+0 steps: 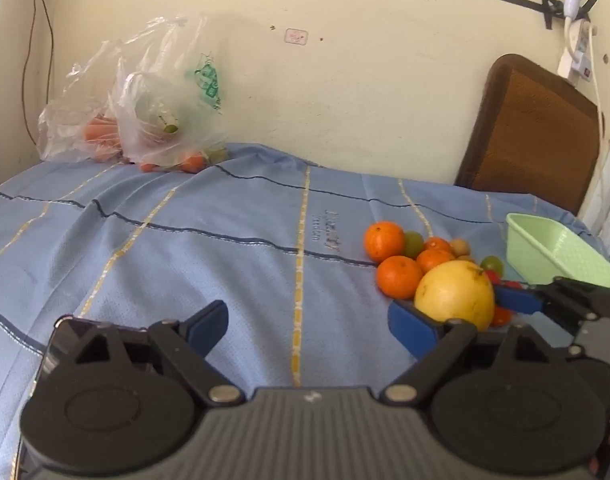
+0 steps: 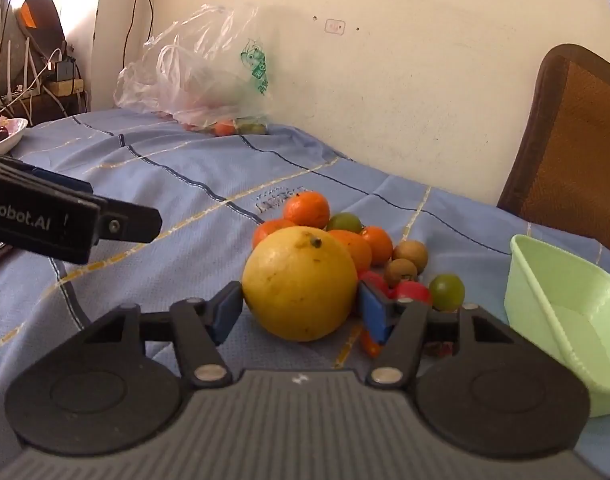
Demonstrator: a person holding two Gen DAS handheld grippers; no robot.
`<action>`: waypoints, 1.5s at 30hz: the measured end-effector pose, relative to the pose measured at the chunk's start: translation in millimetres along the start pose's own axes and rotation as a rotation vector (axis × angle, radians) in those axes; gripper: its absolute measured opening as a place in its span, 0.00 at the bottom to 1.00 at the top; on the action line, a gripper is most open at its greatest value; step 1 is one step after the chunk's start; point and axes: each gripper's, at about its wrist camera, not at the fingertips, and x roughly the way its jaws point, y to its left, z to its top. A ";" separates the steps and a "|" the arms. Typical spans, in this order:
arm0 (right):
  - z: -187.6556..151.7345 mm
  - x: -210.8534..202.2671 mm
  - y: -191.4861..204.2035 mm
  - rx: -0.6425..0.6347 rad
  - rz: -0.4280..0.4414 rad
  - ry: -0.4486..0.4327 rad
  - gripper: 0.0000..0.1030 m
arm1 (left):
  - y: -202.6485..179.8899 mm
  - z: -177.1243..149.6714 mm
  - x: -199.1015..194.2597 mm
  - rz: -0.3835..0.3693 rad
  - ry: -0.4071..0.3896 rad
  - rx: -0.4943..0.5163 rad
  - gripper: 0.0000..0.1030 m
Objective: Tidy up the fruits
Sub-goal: 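Grasp the yellow grapefruit with the left gripper and lift it, then lower the grapefruit into the green basket and open the left gripper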
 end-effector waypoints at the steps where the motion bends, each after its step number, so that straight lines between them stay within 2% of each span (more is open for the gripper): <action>1: -0.9 -2.5 0.2 0.005 0.004 -0.001 0.62 | -1.0 0.5 -0.6 -0.018 0.002 0.000 0.83; 4: -4.3 -17.3 0.9 0.032 0.033 0.009 0.61 | -2.0 1.7 2.6 -0.092 0.018 0.017 0.75; 8: -13.7 -42.7 5.6 0.014 0.053 0.028 0.61 | -22.0 -6.6 -11.3 -0.290 0.050 0.044 0.75; 10: -17.2 -48.9 7.3 0.004 0.048 0.027 0.62 | -34.3 -10.6 -14.9 -0.355 0.074 0.063 0.75; 12: -18.3 -49.7 8.1 -0.005 0.047 0.023 0.63 | -47.6 -13.2 -7.3 -0.344 0.100 0.138 0.75; 16: -18.4 -44.0 8.3 -0.018 0.038 0.002 0.63 | -61.2 -16.8 4.0 -0.303 0.155 0.174 0.73; 18: -19.0 -39.6 8.1 -0.020 0.042 -0.002 0.64 | -54.6 -11.7 9.7 -0.367 0.201 0.124 0.55; 19: -19.8 -38.3 7.5 -0.023 0.043 -0.007 0.64 | -53.2 -10.2 9.7 -0.372 0.202 0.107 0.55; 22: -19.8 -43.3 2.3 -0.001 0.033 -0.030 0.62 | -69.9 -6.7 5.9 -0.339 0.173 0.158 0.54; 24: -19.6 -53.5 -10.8 0.021 0.003 -0.069 0.62 | -88.3 2.0 3.8 -0.349 0.143 0.201 0.54; 27: -15.9 -69.4 -42.2 0.057 -0.065 -0.120 0.62 | -125.6 18.6 8.1 -0.395 0.085 0.259 0.54; 30: -12.9 -80.5 -83.9 0.082 -0.171 -0.143 0.62 | -167.9 34.4 24.1 -0.470 0.040 0.295 0.54; 33: -16.4 -79.0 -125.4 0.131 -0.233 -0.113 0.62 | -208.3 42.9 48.9 -0.522 0.050 0.314 0.54; 37: -25.4 -66.3 -162.9 0.211 -0.243 -0.044 0.62 | -232.6 44.8 82.9 -0.562 0.119 0.287 0.54; 40: -32.1 -56.3 -172.5 0.250 -0.222 -0.003 0.62 | -239.3 39.8 98.2 -0.547 0.162 0.273 0.54; 45: -38.3 -55.6 -168.3 0.268 -0.207 -0.005 0.63 | -236.8 38.6 97.2 -0.547 0.167 0.273 0.58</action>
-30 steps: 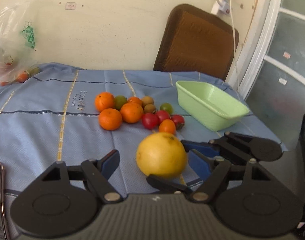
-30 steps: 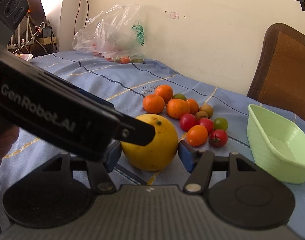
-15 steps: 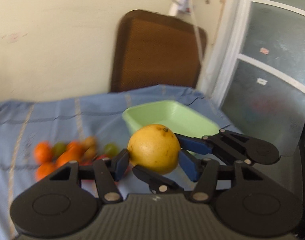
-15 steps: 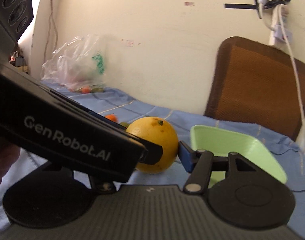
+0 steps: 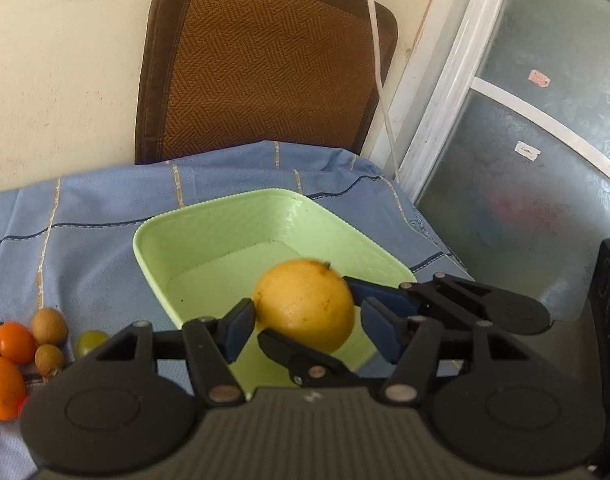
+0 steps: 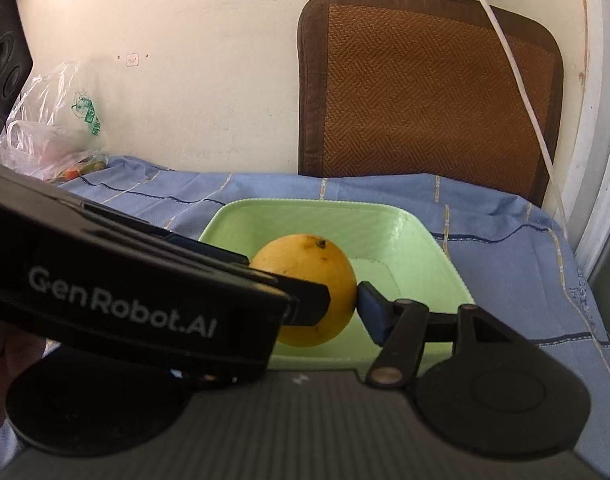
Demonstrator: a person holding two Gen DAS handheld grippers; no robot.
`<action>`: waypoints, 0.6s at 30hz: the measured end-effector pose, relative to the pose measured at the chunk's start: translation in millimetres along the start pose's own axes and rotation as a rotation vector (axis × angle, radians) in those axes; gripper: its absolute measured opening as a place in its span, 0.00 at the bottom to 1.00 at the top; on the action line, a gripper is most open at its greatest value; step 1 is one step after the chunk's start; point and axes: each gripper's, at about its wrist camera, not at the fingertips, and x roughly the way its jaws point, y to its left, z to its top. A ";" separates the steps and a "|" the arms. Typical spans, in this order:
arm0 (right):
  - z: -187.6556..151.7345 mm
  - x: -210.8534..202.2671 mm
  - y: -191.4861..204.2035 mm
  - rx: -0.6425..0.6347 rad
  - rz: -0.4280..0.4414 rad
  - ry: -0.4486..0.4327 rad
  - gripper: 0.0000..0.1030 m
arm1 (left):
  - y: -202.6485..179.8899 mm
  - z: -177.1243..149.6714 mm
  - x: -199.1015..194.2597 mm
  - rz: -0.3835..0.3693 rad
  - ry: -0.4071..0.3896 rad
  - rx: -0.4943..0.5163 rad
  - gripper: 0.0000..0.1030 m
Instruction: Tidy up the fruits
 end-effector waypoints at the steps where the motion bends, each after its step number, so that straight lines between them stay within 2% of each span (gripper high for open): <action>1: -0.1 -1.5 0.0 0.001 -0.005 -0.009 0.63 | -1.3 1.1 -2.7 -0.002 -0.005 0.005 0.59; 4: 1.6 -8.7 -0.9 0.019 -0.012 -0.040 0.66 | -4.5 1.7 -22.2 -0.005 -0.040 0.025 0.61; 6: 3.7 -18.3 -2.7 0.035 -0.017 -0.079 0.65 | 1.2 1.9 -50.7 0.009 -0.098 0.031 0.61; 9: 6.0 -40.7 -1.8 0.064 -0.023 -0.156 0.63 | 28.9 -1.4 -98.8 0.057 -0.183 -0.030 0.61; 10: 6.2 -47.9 -0.6 0.071 -0.018 -0.180 0.61 | 41.1 -3.9 -113.2 0.079 -0.201 -0.061 0.61; 11: 6.2 -54.5 1.1 0.069 -0.011 -0.198 0.54 | 54.7 -6.2 -127.9 0.107 -0.217 -0.098 0.61; 12: 6.7 -59.6 4.0 0.061 -0.009 -0.212 0.49 | 67.6 -10.9 -139.9 0.142 -0.227 -0.128 0.61; 15: 8.9 -62.2 -0.5 0.066 -0.051 -0.231 0.48 | 100.5 -29.9 -166.6 0.245 -0.228 -0.195 0.61; 18: 16.5 -51.3 -27.0 0.136 -0.140 -0.200 0.49 | 122.4 -53.4 -181.6 0.275 -0.217 -0.249 0.61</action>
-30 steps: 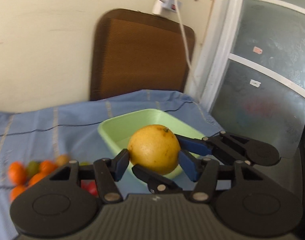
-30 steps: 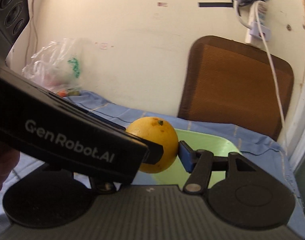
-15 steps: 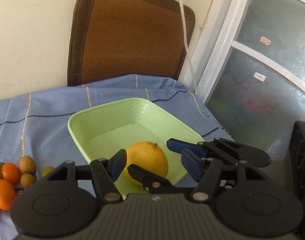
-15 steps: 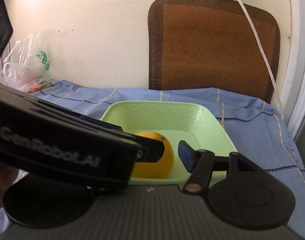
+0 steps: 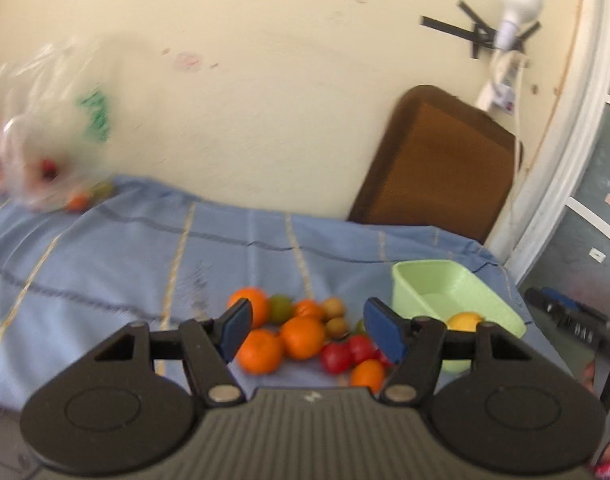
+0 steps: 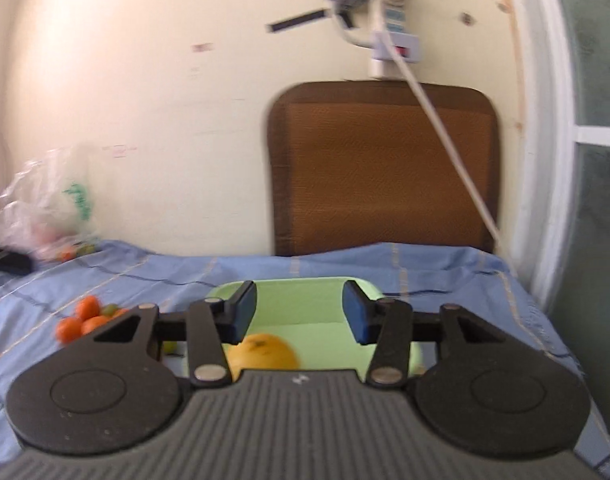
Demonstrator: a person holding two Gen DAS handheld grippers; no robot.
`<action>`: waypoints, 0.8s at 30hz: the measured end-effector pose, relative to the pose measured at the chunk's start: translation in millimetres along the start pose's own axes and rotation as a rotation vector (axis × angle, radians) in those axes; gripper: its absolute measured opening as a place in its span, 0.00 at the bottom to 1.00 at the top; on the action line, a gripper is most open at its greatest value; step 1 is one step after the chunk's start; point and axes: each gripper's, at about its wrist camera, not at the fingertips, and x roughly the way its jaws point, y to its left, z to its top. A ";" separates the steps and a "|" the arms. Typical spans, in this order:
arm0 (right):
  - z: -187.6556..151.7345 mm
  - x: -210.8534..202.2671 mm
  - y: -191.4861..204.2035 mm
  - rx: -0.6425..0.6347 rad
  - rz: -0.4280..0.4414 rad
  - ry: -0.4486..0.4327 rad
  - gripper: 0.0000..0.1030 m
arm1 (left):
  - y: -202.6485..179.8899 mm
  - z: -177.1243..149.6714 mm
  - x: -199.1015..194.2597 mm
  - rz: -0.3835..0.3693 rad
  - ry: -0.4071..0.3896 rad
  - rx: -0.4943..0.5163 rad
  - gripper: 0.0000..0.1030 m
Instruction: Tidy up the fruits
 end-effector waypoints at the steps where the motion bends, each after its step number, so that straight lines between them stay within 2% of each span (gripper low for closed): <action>1: 2.7 9.9 -10.6 0.020 -0.036 0.033 0.49 | 6.5 -5.3 -2.6 0.003 0.004 -0.007 0.61; 6: 1.9 52.8 -48.8 0.114 -0.096 0.235 0.49 | 19.9 -23.8 -3.4 0.036 0.026 -0.033 0.61; 10: -5.2 66.8 -63.0 0.192 -0.054 0.334 0.48 | 22.9 -25.0 0.5 0.066 0.042 -0.042 0.61; 11: -7.9 67.6 -63.5 0.208 -0.039 0.351 0.45 | 23.5 -24.3 1.9 0.072 0.046 -0.043 0.61; 12: -10.3 67.7 -62.9 0.220 -0.025 0.363 0.37 | 24.4 -23.5 2.9 0.075 0.049 -0.042 0.61; 13: -14.2 64.1 -57.8 0.228 -0.009 0.372 0.36 | 24.7 -23.0 3.6 0.077 0.050 -0.039 0.61; 15: -16.7 58.2 -50.4 0.211 -0.027 0.360 0.38 | 24.8 -22.2 5.4 0.082 0.053 -0.026 0.61; 19: -18.4 44.0 -46.3 0.229 0.002 0.359 0.42 | 24.3 -20.0 13.9 0.092 0.067 0.007 0.61; 20: -18.1 38.4 -43.3 0.208 -0.039 0.331 0.42 | 24.1 -19.2 17.9 0.095 0.075 0.018 0.61; 22: -15.1 17.6 -28.8 0.129 -0.148 0.212 0.44 | 21.7 -19.2 26.5 0.108 0.095 0.044 0.61; 24: -13.0 -5.5 -10.2 0.102 -0.094 0.120 0.44 | 18.8 -19.9 35.4 0.116 0.110 0.082 0.61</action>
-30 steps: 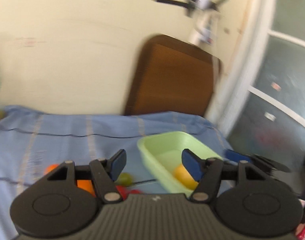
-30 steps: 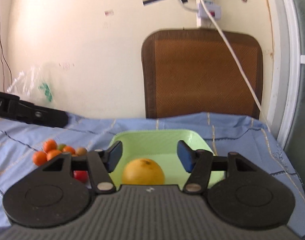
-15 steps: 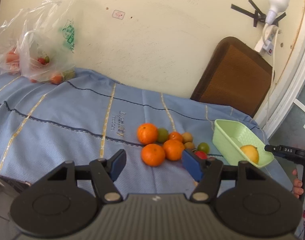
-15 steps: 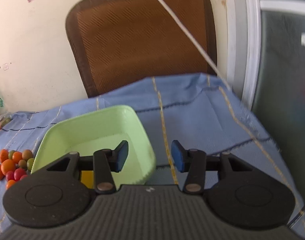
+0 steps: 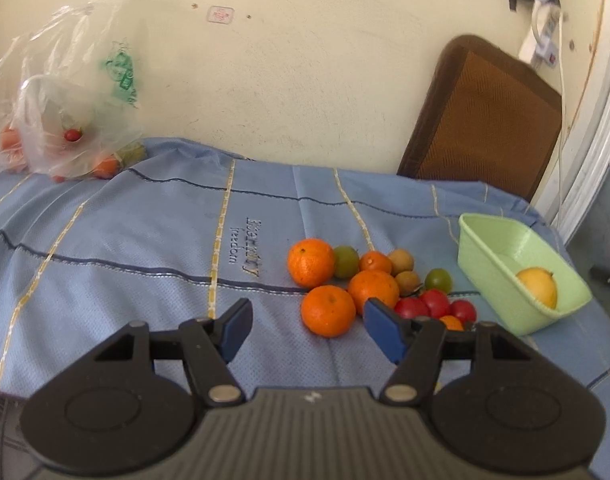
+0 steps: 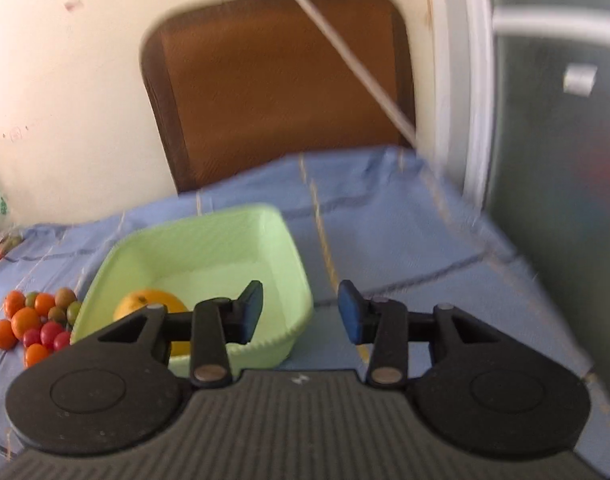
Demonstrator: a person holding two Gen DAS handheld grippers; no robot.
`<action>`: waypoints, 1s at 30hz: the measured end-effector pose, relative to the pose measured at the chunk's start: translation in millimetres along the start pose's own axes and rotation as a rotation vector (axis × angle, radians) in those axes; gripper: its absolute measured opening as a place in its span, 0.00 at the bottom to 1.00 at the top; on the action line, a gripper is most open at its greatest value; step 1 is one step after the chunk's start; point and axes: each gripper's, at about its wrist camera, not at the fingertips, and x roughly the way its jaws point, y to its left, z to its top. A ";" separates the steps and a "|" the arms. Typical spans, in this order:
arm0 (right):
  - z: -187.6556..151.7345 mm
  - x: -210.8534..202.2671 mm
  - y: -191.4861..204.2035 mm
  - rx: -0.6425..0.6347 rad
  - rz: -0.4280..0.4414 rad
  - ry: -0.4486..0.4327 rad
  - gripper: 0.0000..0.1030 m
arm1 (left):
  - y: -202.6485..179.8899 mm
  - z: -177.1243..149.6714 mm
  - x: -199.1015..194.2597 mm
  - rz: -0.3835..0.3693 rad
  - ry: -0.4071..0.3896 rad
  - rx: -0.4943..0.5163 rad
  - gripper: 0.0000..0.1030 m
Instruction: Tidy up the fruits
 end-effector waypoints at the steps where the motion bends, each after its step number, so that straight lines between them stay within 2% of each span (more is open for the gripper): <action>1: -2.5 -11.3 12.2 -0.022 0.060 -0.028 0.44 | -2.6 -0.1 5.2 0.007 0.008 0.024 0.61; 3: -11.8 -24.6 44.3 -0.112 0.183 -0.033 0.43 | -7.2 -0.5 14.8 0.012 0.028 0.061 0.61; 6: -29.3 -22.6 90.5 -0.215 0.343 0.048 0.42 | -11.5 -1.0 25.4 -0.002 0.049 0.095 0.61; 8: -39.0 -13.7 112.6 -0.261 0.403 0.100 0.42 | -13.2 -1.2 31.7 0.003 0.056 0.113 0.59; 11: -47.7 3.8 133.8 -0.272 0.433 0.163 0.41 | -13.6 -1.0 37.1 -0.006 0.068 0.122 0.52; 17: -51.5 28.3 150.3 -0.273 0.412 0.215 0.41 | -14.4 -1.4 48.0 0.001 0.075 0.135 0.51; 21: -51.7 41.4 154.2 -0.265 0.416 0.237 0.42 | -15.5 -5.0 45.5 -0.011 0.056 0.148 0.37; 22: -52.2 43.1 154.9 -0.263 0.418 0.240 0.41 | -16.3 -6.2 43.4 -0.008 0.054 0.151 0.37; 26: -55.8 42.8 158.0 -0.282 0.411 0.225 0.31 | -22.6 -15.8 28.6 -0.033 0.060 0.154 0.37; 30: -56.0 25.6 146.7 -0.256 0.425 0.204 0.30 | -36.3 -22.6 11.7 -0.087 0.065 0.152 0.37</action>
